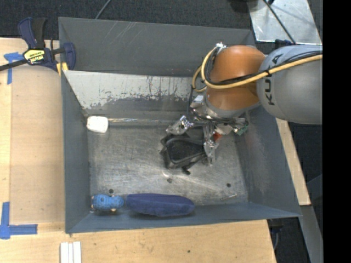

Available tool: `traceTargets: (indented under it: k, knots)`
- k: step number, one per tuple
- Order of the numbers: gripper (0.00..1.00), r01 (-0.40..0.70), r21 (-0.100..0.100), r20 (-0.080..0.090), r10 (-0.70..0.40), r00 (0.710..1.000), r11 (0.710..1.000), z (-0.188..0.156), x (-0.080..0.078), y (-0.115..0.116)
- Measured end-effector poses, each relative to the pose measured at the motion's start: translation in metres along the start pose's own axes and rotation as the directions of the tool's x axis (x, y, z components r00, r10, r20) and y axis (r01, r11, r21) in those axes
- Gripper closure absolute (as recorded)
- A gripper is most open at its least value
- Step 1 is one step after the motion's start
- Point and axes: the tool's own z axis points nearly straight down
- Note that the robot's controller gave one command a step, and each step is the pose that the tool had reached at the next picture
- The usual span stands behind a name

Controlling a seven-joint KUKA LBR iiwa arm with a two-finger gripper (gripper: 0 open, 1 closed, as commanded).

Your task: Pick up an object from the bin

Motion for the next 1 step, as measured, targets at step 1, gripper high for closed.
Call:
traceTargets:
  k: [1]
  knots:
    - [0.00,0.471,0.015,-0.001,-0.471,0.882,0.882,-0.0019,-0.0490,0.0559]
